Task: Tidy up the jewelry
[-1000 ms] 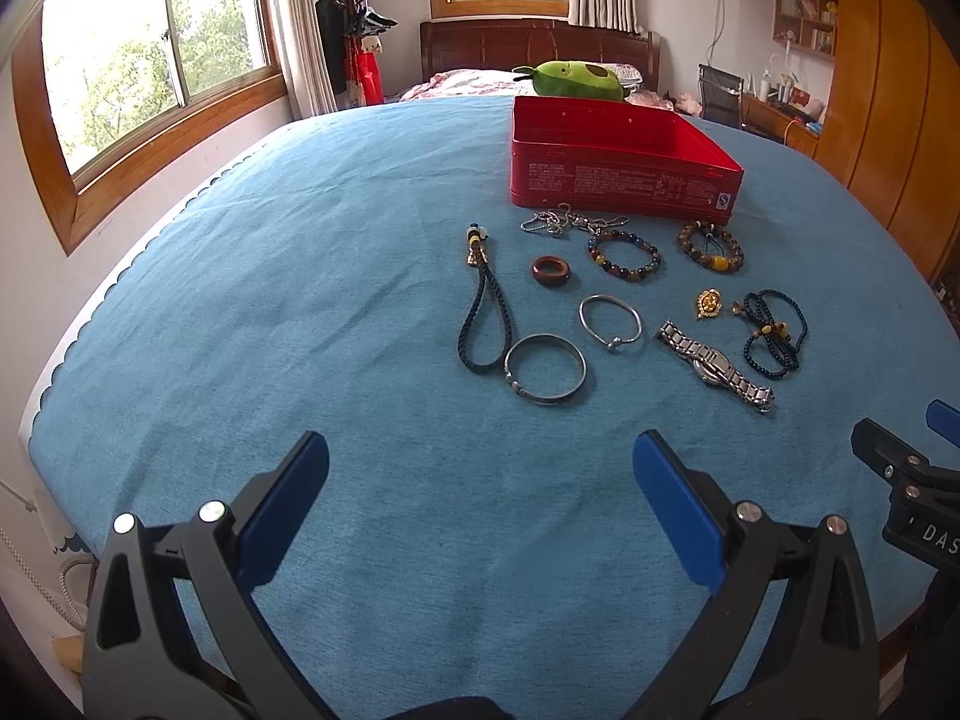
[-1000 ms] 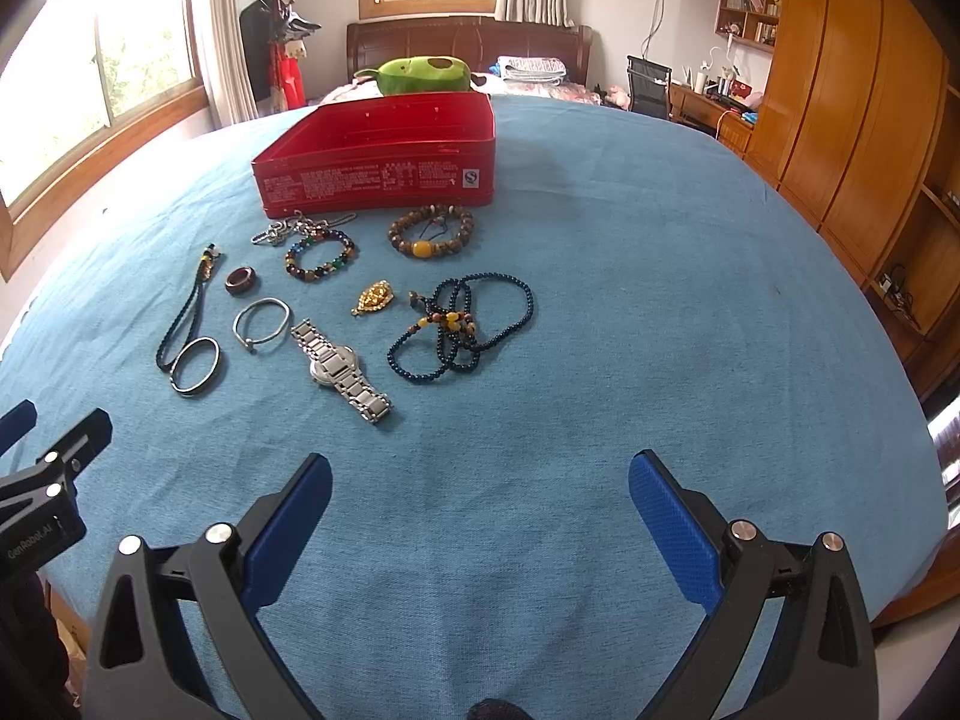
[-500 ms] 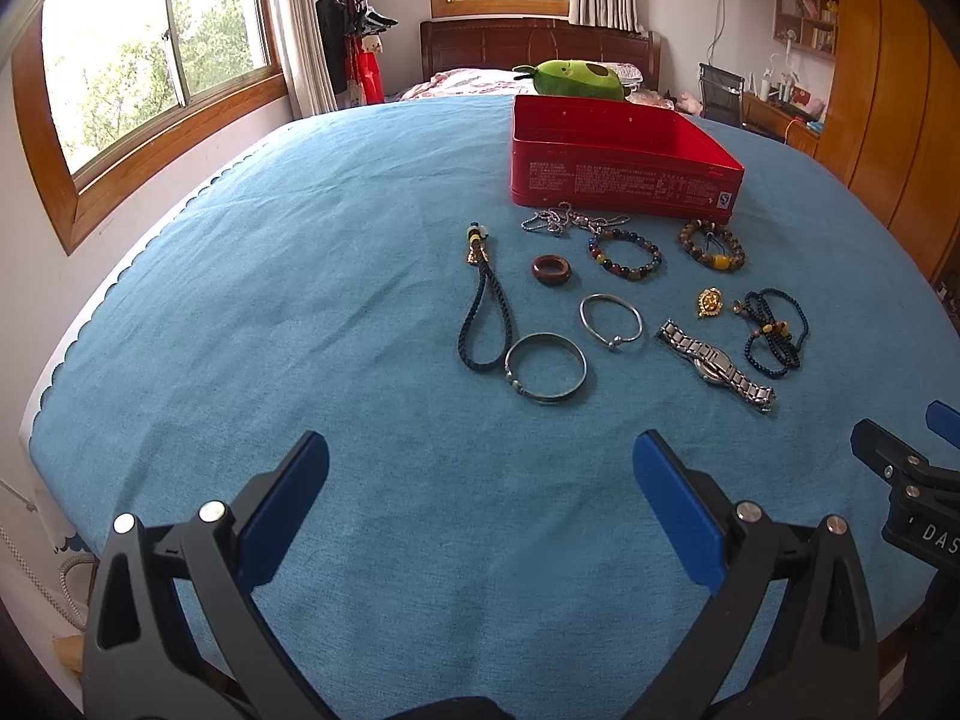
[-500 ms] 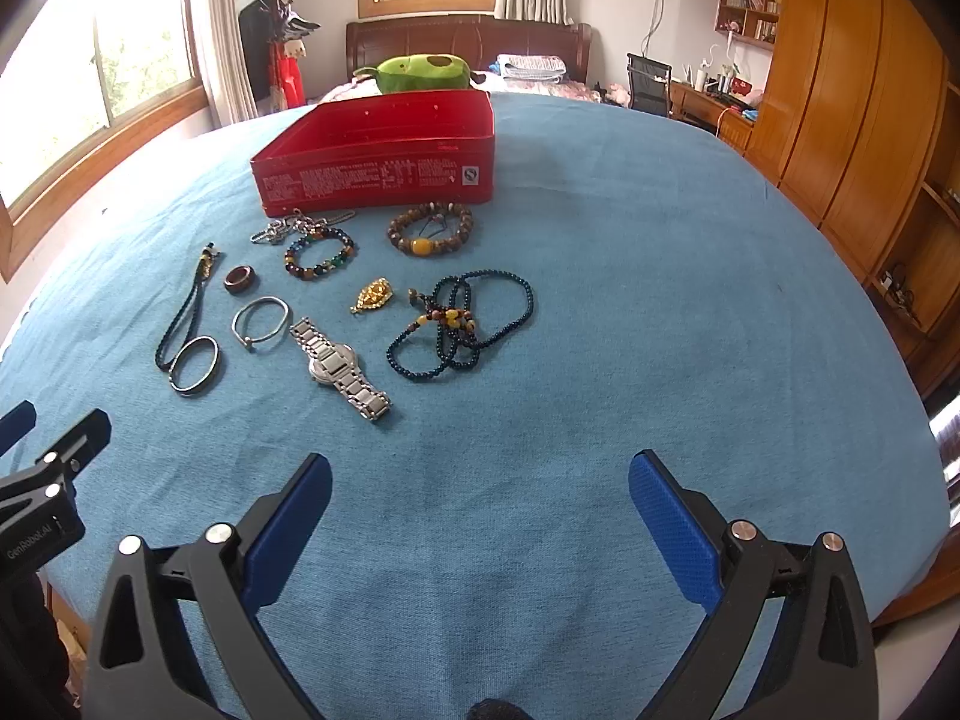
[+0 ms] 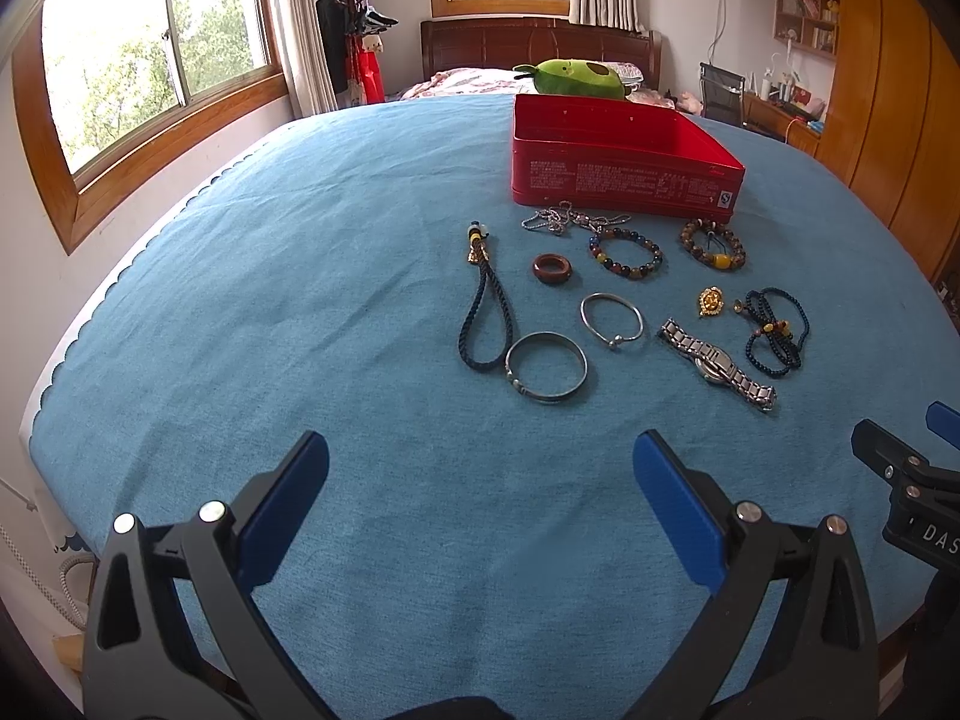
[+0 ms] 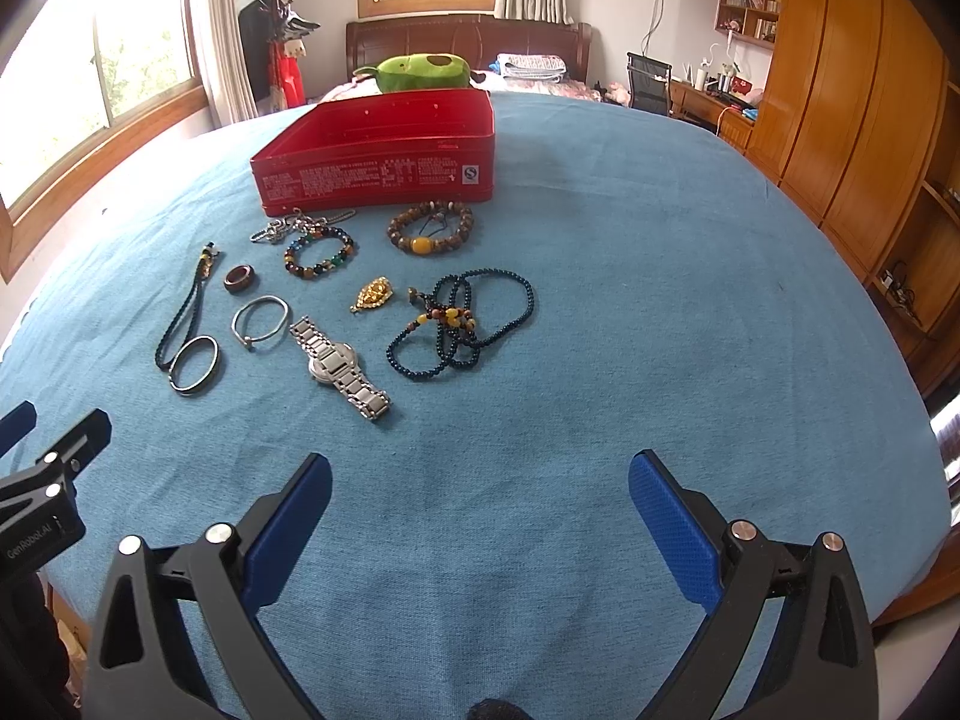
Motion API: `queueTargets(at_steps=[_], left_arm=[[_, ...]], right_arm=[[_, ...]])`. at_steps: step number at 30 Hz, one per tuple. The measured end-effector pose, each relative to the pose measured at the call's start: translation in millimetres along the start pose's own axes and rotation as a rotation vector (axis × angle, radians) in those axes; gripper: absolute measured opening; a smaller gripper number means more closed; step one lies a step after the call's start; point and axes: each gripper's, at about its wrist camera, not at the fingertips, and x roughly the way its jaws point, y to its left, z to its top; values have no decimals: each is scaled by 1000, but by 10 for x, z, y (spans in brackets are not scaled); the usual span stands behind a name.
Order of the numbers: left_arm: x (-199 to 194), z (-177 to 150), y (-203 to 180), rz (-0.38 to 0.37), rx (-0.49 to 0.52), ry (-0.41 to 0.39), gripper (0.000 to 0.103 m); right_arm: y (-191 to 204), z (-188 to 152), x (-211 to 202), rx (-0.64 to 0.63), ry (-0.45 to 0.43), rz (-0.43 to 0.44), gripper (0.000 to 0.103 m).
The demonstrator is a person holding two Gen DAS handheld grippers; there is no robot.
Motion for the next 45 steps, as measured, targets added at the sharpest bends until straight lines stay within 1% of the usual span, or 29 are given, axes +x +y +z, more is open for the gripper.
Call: queueTargets(at_steps=[28, 31, 35, 38, 40, 43, 45], left_arm=[[13, -3, 31, 4, -2, 3, 100], [38, 2, 94, -13, -18, 10, 100], [50, 29, 179, -54, -32, -2, 100], [75, 75, 229, -64, -30, 3, 100], [141, 110, 288, -73, -36, 34, 100], [258, 181, 418, -120, -93, 90, 100], [326, 232, 464, -117, -101, 122, 100]], right_arm=[[-7, -11, 42, 0, 5, 4, 99], [-13, 11, 65, -6, 0, 12, 99], [-59, 97, 73, -15, -14, 46, 99], [-110, 172, 83, -15, -17, 83, 99], [-147, 227, 120, -14, -8, 119, 99], [-221, 326, 218, 0, 30, 173, 99], [-254, 395, 279, 3, 53, 201, 99]])
